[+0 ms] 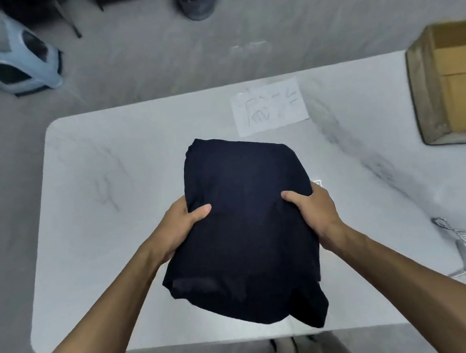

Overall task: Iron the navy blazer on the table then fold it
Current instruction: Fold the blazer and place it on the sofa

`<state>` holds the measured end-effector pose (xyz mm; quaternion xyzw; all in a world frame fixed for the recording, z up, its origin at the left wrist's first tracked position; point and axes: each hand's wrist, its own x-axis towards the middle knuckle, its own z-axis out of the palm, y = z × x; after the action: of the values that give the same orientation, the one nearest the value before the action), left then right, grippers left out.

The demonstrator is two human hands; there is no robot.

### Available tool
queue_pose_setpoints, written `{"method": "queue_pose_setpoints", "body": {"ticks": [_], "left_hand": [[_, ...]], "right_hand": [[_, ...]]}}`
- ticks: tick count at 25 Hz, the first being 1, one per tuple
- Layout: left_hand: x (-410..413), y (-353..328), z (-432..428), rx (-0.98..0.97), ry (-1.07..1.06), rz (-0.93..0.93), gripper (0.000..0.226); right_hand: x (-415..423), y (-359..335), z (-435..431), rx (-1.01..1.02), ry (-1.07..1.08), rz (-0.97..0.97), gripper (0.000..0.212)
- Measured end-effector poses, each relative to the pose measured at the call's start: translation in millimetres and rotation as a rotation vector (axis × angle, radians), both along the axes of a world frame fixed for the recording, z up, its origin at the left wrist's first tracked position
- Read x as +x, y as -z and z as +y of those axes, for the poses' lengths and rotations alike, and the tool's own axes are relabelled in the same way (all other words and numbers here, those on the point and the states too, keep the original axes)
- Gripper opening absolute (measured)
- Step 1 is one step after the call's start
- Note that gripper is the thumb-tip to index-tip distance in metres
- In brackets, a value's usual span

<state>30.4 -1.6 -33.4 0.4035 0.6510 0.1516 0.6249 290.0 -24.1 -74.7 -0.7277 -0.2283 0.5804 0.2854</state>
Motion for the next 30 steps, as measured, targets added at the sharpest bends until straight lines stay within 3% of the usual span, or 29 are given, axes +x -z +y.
{"method": "queue_pose_setpoints", "body": {"ticks": [4,10,14,19,23,27,30], "left_hand": [[101,-109,33,0.076,0.167,-0.044,0.027],[301,-281,38,0.137,0.378,-0.010,0.016],[440,-368,-12,0.217,0.432,0.002,0.011],[582,-430,-77,0.250,0.533,-0.067,0.012],[659,-444,-102,0.265,0.612,-0.103,0.009],[714,-447,-102,0.267,0.646,-0.152,0.011],[748,-444,-91,0.276,0.650,-0.167,0.008]], "right_hand": [[100,-113,-9,0.081,0.134,0.029,0.028],[277,-288,-59,0.171,0.310,0.018,0.007],[404,-375,-128,0.228,0.368,-0.049,0.023],[529,-445,-216,0.291,0.521,-0.105,0.019],[591,-460,-251,0.283,0.636,-0.164,0.042],[632,-468,-261,0.316,0.747,-0.199,0.015],[657,-467,-257,0.338,0.827,-0.198,0.025]]}}
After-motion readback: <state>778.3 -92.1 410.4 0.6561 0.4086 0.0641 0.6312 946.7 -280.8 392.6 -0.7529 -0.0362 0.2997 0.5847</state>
